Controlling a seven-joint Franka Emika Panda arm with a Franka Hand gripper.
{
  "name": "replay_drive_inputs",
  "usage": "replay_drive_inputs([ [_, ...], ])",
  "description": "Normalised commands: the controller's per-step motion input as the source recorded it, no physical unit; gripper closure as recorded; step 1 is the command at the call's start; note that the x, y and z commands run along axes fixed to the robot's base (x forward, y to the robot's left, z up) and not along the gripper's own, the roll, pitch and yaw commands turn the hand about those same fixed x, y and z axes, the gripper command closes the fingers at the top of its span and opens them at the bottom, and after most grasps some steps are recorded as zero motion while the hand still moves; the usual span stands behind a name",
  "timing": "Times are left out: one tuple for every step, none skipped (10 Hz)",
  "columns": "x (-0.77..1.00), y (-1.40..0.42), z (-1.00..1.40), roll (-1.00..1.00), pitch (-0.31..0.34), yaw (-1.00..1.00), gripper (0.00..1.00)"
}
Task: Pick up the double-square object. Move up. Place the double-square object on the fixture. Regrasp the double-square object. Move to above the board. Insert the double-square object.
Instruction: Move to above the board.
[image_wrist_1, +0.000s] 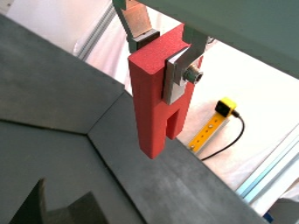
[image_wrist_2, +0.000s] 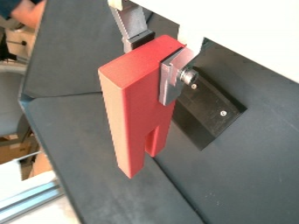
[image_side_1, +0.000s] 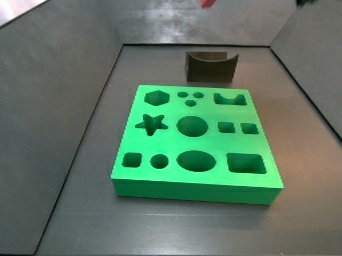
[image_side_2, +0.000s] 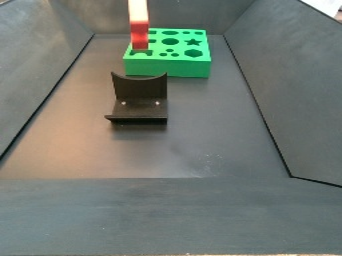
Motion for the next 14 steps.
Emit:
replay_drive_inputs([
  [-0.07,0.01,1.00,-0.05,0.057,-0.04,1.00],
  [-0.06,0.00,0.84,-0.05,0.070,-0.02,1.00],
  [-0.05,0.00,0.71,-0.05,0.079,-0.01,1.00],
  [-0.03,-0.01,0.47,-0.05,0.093,0.01,1.00],
  [-0.01,-0.01,0.23,-0.05,0.113,0.03,1.00],
  [-0.55,-1.00,0.11,-1.00,-0.033,-0.17,1.00],
  [-0.55,-1.00,0.11,-1.00,-0.040,-0.17,1.00],
  [-0.59,-1.00,0.13,-1.00,-0.047,-0.17,1.00],
  [-0.61,-1.00,0.10,-1.00,-0.044,-0.18,1.00],
  [-0.61,-1.00,0.11,-1.00,-0.038,-0.18,1.00],
  [-0.62,-1.00,0.12,-1.00,-0.028,-0.18,1.00],
  [-0.64,-1.00,0.11,-1.00,-0.018,-0.19,1.00],
  [-0.56,-0.84,0.10,-1.00,-0.010,-0.18,1.00],
  [-0.39,-0.52,0.06,-1.00,-0.004,-0.18,1.00],
])
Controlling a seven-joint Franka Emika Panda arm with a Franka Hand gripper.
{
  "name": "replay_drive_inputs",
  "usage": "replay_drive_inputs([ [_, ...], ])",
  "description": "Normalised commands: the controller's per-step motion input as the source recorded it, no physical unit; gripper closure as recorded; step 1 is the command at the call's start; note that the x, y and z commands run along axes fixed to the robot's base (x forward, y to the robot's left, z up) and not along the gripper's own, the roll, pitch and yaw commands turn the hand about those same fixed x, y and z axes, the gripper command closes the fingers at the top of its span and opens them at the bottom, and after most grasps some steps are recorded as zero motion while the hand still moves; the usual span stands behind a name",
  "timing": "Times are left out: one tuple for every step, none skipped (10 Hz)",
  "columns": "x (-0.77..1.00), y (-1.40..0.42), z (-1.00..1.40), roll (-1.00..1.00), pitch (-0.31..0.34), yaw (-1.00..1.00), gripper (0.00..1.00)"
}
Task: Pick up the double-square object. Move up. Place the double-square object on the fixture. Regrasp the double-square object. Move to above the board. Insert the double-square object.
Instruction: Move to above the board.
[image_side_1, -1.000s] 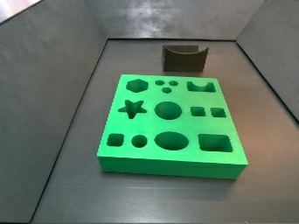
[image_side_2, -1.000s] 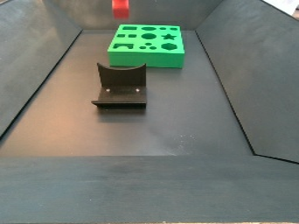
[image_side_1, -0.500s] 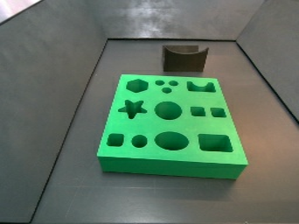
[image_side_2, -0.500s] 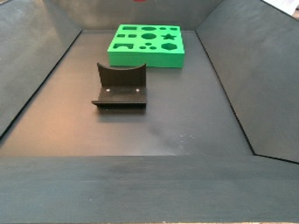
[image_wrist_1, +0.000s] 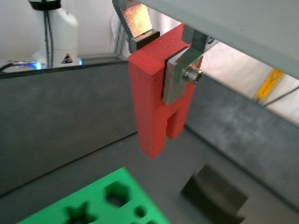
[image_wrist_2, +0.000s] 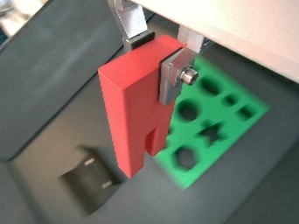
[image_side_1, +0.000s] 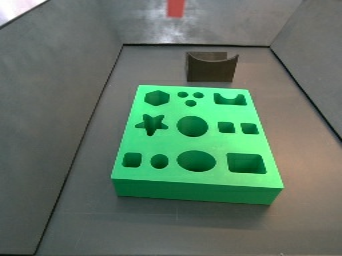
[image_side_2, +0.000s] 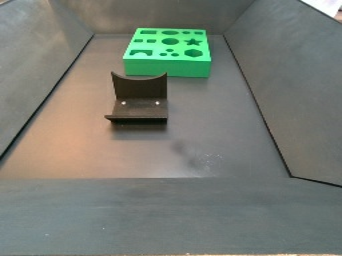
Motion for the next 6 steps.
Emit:
replay_drive_inputs([
  [-0.19,-0.18,0.01,-1.00,0.012,-0.17,1.00],
  [-0.13,-0.11,0.02,-1.00,0.017,-0.17,1.00],
  [-0.09,-0.05,0.01,-0.97,0.013,-0.15,1.00],
  [-0.07,-0.02,0.00,-0.74,0.003,-0.10,1.00],
  [-0.05,0.00,0.00,-0.44,-0.009,-0.04,1.00],
  [-0.04,0.00,0.00,-0.33,-0.014,-0.04,1.00],
])
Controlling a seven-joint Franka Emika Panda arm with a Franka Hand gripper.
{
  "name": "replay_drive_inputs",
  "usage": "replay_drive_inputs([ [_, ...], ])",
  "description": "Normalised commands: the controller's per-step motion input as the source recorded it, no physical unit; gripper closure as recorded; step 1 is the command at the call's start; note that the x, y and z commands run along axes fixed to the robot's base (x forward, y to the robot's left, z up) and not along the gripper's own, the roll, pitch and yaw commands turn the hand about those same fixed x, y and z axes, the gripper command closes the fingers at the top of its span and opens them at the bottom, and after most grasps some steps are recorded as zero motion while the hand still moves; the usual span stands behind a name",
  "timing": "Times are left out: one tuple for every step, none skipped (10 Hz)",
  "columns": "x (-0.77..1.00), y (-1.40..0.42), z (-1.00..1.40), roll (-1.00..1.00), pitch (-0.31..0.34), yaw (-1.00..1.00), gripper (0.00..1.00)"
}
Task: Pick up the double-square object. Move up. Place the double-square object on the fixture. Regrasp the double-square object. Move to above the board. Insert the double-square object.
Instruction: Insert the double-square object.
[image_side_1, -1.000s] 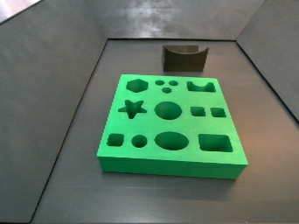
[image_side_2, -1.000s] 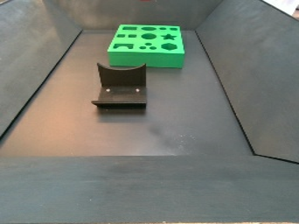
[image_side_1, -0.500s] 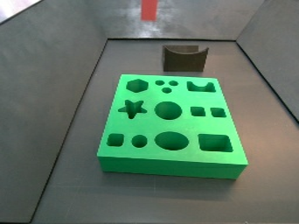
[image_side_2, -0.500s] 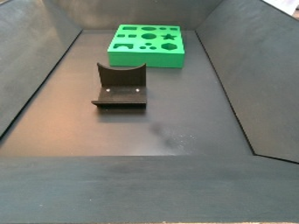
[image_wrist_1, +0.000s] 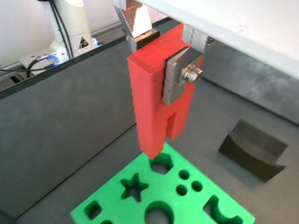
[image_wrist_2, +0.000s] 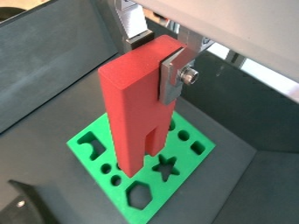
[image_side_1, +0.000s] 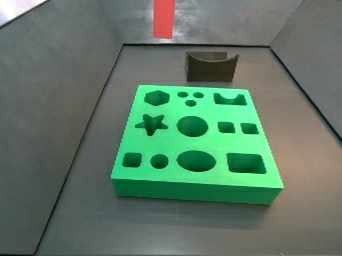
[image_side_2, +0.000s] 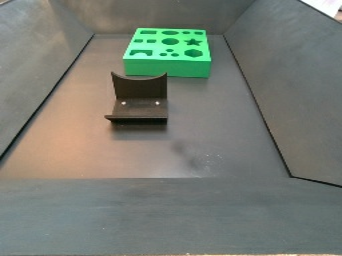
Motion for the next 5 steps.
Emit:
replay_drive_inputs([
  [0.00,-0.05,-0.04,0.00,-0.009,0.00,1.00],
  [0.00,-0.07,-0.02,0.00,-0.023,0.01,1.00],
  [0.78,-0.31,-0.09,0.01,0.001,-0.22,1.00],
  [0.78,-0.25,-0.12,0.00,0.000,-0.31,1.00],
  [0.79,-0.25,-0.12,0.00,0.000,-0.31,1.00],
])
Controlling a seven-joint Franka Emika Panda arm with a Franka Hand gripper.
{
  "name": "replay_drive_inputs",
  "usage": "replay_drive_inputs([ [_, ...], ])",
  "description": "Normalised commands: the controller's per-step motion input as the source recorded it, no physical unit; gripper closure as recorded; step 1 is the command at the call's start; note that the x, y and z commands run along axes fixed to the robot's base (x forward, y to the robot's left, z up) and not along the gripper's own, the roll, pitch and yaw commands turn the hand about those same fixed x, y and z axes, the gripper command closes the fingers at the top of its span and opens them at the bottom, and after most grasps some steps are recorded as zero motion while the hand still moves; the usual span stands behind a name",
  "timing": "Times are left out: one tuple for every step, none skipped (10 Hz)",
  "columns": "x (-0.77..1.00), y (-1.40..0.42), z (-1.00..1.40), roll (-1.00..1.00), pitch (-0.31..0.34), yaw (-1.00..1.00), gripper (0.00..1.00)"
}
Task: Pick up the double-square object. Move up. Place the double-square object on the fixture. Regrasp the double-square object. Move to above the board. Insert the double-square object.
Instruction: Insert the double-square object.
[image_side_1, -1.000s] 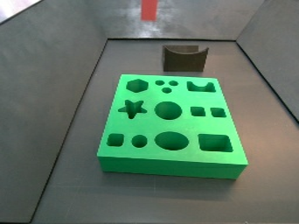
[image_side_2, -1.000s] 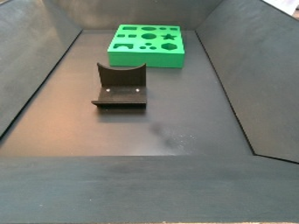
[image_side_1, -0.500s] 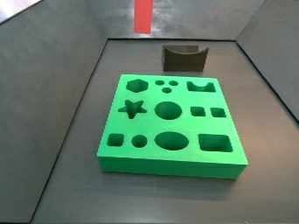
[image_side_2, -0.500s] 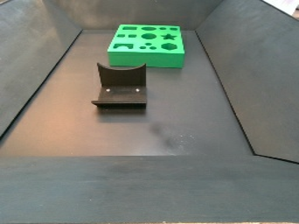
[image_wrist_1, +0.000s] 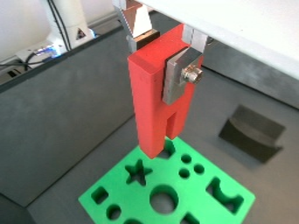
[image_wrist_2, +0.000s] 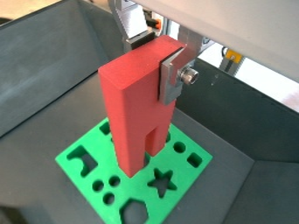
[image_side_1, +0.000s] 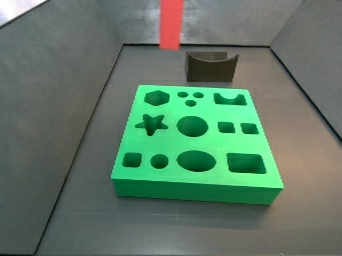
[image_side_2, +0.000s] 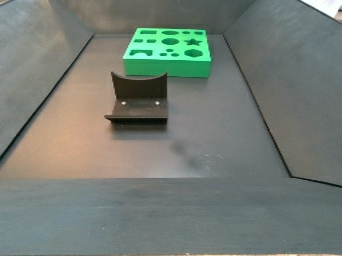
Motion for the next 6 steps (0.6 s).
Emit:
replay_drive_inputs([
  [0.81,-0.25,-0.13,0.00,0.000,-0.29,1.00],
  [0.72,-0.24,-0.11,0.00,0.000,-0.37,1.00],
  [0.65,-0.23,-0.08,0.00,0.000,-0.45,1.00],
  [0.58,-0.19,-0.08,0.00,0.000,-0.52,1.00],
  [0.48,-0.16,-0.08,0.00,0.000,-0.63,1.00],
  [0.26,-0.10,-0.14,0.00,0.000,-0.83,1.00],
])
